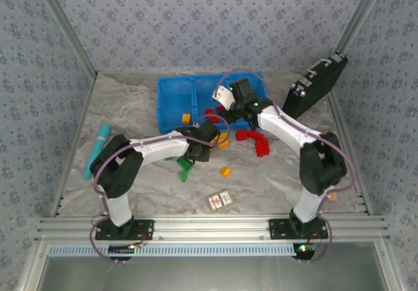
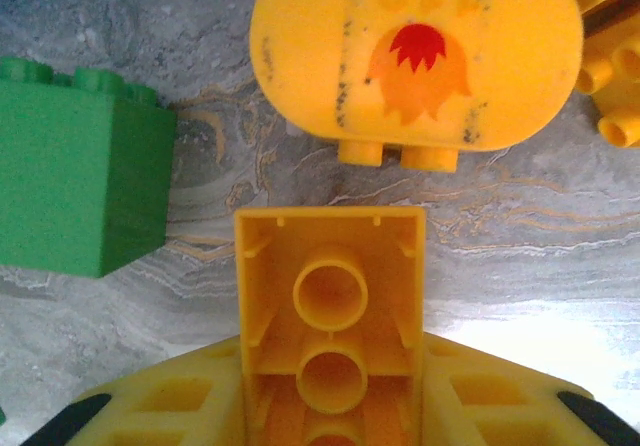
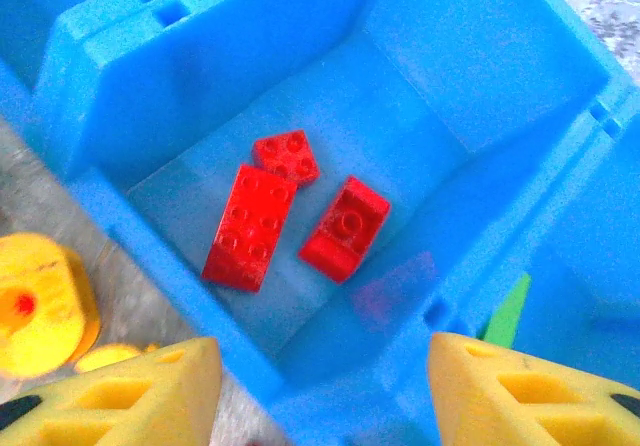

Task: Sort the legos into containers by color
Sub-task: Pick up the lego from the center of the table.

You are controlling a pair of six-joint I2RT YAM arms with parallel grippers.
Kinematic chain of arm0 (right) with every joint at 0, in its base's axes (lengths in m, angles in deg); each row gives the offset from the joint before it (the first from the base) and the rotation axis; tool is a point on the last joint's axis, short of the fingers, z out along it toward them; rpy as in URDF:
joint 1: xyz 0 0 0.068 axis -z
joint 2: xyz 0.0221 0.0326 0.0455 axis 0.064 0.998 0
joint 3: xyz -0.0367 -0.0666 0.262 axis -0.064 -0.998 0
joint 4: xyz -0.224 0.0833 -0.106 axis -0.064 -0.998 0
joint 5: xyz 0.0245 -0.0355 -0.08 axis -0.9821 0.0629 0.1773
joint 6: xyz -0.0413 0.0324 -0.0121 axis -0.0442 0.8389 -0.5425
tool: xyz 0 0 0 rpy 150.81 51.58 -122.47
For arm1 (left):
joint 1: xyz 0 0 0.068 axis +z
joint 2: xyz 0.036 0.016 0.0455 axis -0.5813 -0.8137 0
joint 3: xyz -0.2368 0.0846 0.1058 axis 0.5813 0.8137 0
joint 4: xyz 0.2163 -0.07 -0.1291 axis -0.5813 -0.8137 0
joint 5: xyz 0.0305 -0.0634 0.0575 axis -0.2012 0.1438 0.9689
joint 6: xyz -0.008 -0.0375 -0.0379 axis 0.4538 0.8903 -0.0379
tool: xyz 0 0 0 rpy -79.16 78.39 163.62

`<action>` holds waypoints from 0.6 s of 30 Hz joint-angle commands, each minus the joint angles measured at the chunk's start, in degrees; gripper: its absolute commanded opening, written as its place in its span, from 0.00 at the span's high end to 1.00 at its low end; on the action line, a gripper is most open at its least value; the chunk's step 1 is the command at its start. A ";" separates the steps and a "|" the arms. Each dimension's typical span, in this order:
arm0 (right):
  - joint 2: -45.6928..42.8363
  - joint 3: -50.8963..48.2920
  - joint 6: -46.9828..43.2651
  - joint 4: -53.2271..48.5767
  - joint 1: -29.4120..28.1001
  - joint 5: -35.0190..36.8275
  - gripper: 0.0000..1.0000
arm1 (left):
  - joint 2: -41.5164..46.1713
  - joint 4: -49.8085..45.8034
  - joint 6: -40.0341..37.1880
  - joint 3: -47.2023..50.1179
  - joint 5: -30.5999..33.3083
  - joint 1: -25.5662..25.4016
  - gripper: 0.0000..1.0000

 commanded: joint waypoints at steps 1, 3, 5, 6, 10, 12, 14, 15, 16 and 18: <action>-7.61 -6.56 3.69 2.09 0.46 0.76 0.41 | -0.04 1.22 -0.70 1.26 0.60 0.72 0.67; -11.62 -11.43 4.00 2.08 0.31 -3.05 0.41 | 0.57 1.41 -1.26 1.48 0.81 0.89 0.70; -16.18 -16.27 4.20 2.25 -0.47 -7.18 0.39 | 1.65 1.10 -1.93 1.37 1.21 0.98 0.71; -18.65 -18.74 4.39 2.43 -1.24 -7.76 0.38 | 2.34 0.69 -2.23 1.20 1.52 1.12 0.71; -28.09 -26.98 5.37 2.70 -4.18 -7.91 0.28 | 6.33 -1.44 -3.91 -1.18 1.02 2.75 0.72; -32.47 -30.62 5.02 3.13 -6.66 -8.17 0.18 | 7.93 -3.43 -5.67 -4.38 1.24 3.65 0.73; -36.43 -33.80 5.52 3.71 -9.64 -8.24 0.14 | 9.35 -4.74 -7.67 -7.33 1.66 4.46 0.73; -38.11 -35.31 6.24 4.15 -11.20 -7.84 0.12 | 9.99 -4.97 -8.56 -8.59 1.70 4.96 0.73; -39.70 -36.65 7.03 4.65 -12.94 -7.29 0.12 | 10.45 -5.00 -9.37 -9.71 1.63 5.63 0.73; -41.68 -38.81 9.27 6.55 -16.64 -4.57 0.11 | 10.78 -4.77 -10.81 -11.49 1.56 6.75 0.73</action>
